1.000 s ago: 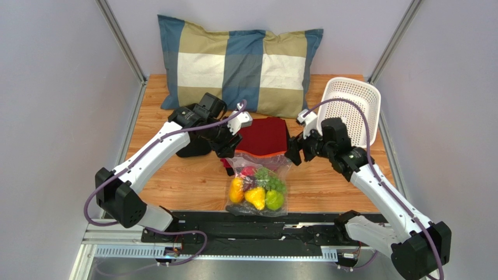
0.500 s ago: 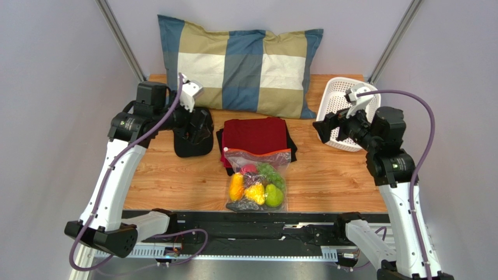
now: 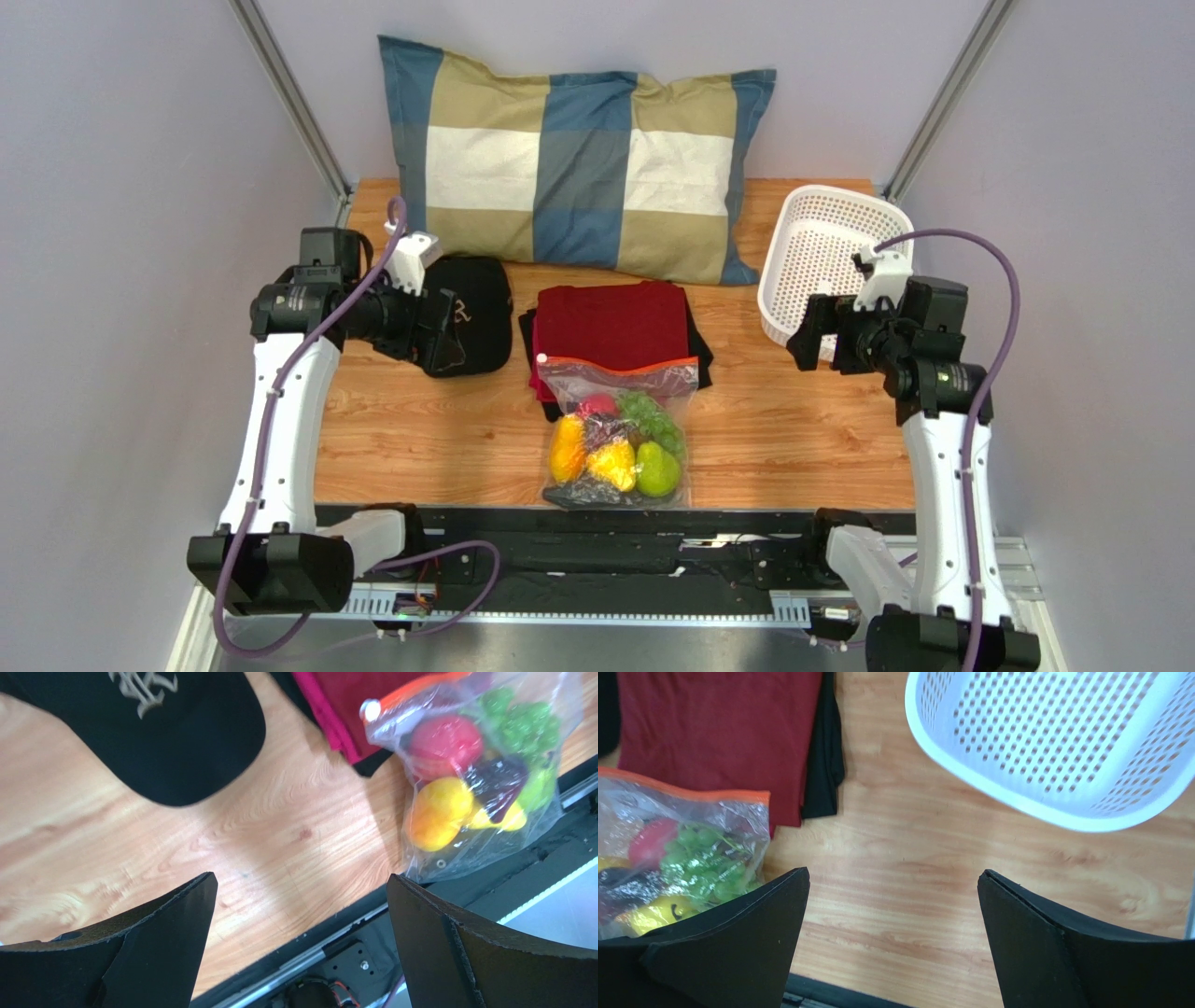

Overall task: Place the food in the zip-top bag and seal the zipper
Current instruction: Reset both arms

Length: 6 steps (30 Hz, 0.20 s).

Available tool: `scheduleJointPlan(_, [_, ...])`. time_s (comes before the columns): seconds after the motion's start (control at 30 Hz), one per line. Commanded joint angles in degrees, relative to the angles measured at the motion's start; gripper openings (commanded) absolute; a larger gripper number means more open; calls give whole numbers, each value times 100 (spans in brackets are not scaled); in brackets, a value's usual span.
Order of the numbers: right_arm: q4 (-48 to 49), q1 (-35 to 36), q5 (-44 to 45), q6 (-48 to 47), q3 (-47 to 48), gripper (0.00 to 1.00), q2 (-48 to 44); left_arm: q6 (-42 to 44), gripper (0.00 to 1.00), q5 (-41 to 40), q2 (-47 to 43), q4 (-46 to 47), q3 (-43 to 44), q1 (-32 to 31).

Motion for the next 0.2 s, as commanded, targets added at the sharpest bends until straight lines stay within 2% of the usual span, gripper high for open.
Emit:
scheduleJointPlan(0.0, [2, -25, 15, -103, -270, 95, 236, 60, 99, -166, -43, 423, -358, 51])
scheduleJointPlan(0.17, [-24, -25, -170, -59, -139, 96, 500, -448, 99, -140, -60, 758, -306, 42])
